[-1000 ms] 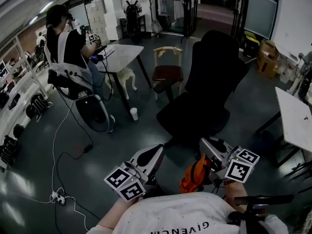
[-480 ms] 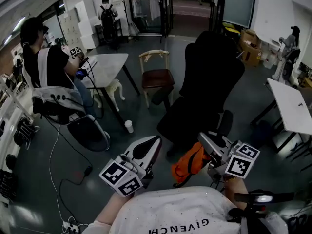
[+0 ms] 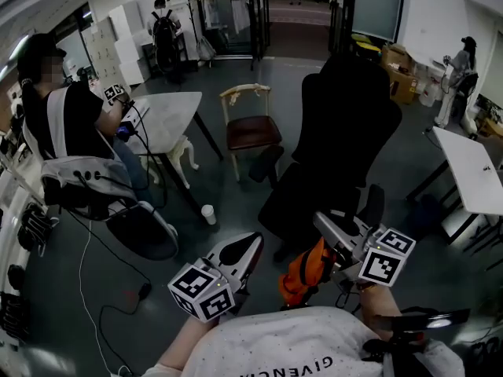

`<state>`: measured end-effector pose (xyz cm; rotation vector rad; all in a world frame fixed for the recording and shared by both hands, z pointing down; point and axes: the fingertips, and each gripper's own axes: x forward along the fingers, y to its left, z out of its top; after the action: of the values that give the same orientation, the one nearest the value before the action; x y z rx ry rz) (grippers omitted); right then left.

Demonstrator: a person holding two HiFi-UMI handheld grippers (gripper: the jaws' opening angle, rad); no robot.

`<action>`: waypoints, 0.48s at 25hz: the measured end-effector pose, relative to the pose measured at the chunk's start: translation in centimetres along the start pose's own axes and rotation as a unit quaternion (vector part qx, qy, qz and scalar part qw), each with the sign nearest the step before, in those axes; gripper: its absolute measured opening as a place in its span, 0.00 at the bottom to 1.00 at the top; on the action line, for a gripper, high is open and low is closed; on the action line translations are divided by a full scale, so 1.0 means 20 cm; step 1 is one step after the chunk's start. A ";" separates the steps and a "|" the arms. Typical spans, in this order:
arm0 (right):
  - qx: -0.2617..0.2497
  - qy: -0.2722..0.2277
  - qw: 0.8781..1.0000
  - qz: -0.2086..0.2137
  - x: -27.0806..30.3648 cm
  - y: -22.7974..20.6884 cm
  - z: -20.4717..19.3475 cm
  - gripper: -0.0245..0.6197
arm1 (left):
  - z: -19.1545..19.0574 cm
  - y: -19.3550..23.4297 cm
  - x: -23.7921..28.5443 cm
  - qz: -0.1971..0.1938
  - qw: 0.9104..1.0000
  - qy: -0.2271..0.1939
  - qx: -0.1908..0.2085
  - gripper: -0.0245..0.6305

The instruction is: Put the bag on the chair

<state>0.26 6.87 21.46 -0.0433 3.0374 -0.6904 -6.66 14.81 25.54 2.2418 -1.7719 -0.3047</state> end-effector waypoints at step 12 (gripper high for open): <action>0.022 0.005 1.000 -0.020 0.32 -0.57 0.11 0.04 | 0.08 0.54 0.40 0.035 0.999 -0.008 0.006 0.04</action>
<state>-5.86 -4.55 24.22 -0.1011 3.0373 -0.7628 -15.18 4.49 27.62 2.1842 -1.8605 -0.2986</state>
